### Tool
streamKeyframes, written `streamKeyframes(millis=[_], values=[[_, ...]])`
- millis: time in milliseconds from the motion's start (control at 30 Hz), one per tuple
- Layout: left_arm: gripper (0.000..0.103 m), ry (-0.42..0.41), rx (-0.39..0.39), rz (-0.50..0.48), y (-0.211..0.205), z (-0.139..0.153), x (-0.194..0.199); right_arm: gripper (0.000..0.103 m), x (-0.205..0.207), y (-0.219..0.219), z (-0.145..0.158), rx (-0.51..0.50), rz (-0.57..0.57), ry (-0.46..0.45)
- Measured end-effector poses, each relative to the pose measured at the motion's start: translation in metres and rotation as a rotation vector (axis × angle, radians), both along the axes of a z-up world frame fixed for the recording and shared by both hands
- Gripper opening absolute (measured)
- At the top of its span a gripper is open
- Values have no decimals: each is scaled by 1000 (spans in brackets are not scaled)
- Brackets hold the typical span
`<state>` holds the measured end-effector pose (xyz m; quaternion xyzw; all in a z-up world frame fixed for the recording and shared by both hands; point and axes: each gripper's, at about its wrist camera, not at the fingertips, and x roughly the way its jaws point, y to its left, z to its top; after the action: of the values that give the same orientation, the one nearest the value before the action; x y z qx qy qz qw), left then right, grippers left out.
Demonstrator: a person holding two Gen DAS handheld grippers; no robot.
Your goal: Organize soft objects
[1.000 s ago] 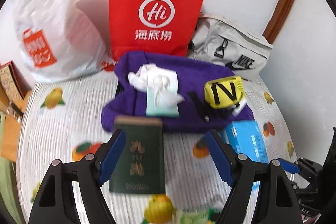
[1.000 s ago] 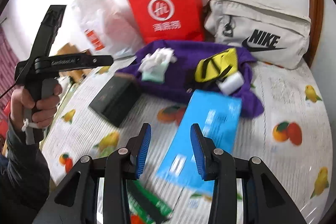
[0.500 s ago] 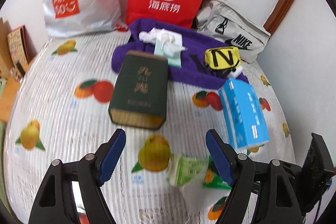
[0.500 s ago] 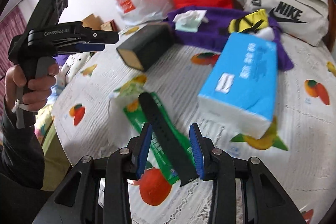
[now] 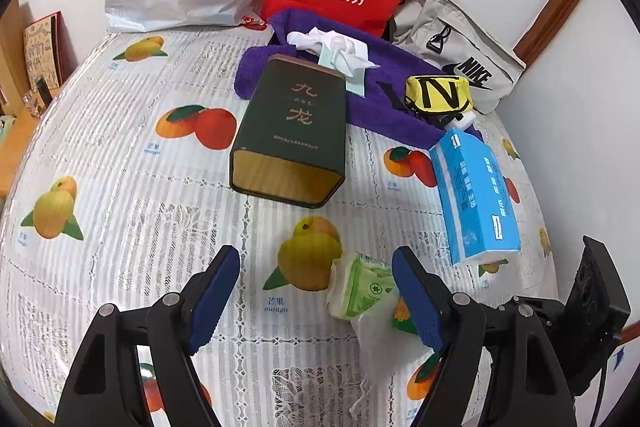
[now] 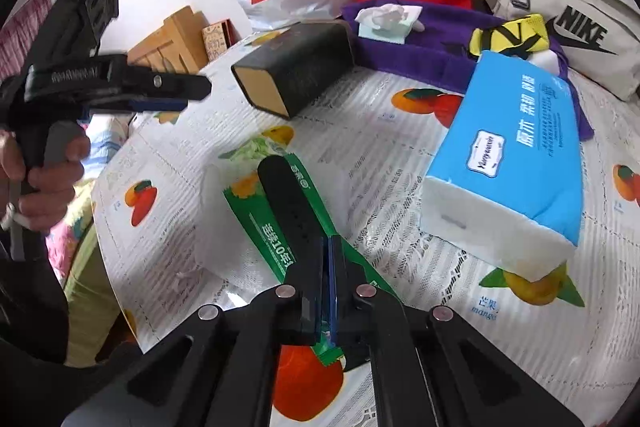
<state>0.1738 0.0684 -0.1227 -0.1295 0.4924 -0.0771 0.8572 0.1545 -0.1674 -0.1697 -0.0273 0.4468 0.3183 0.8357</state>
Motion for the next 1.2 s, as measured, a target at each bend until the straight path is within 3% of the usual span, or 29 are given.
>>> streamKeyframes(millis=[100, 367, 500, 700, 767, 800, 1000, 1200], values=[[77, 10, -7, -4, 1, -6, 0, 4, -6, 5, -4, -89, 40, -30], [77, 22, -35, 11, 9, -12, 0, 9, 5, 2, -7, -45, 85, 56], [77, 20, -41, 16, 14, -13, -3, 40, 0, 6, -5, -59, 114, 42], [77, 32, -57, 25, 20, -19, -4, 39, 3, 13, -14, -78, 99, 31], [77, 36, -58, 24, 20, -20, -5, 32, 5, 10, -13, -53, 82, 45], [77, 37, -58, 25, 21, -21, -6, 20, 5, 10, -11, -49, 76, 47], [77, 39, -78, 27, 25, -23, -6, 20, -1, 7, 0, -38, 37, 39], [77, 25, -90, -2, 20, -21, -10, 20, -18, -21, 13, -45, -79, 25]])
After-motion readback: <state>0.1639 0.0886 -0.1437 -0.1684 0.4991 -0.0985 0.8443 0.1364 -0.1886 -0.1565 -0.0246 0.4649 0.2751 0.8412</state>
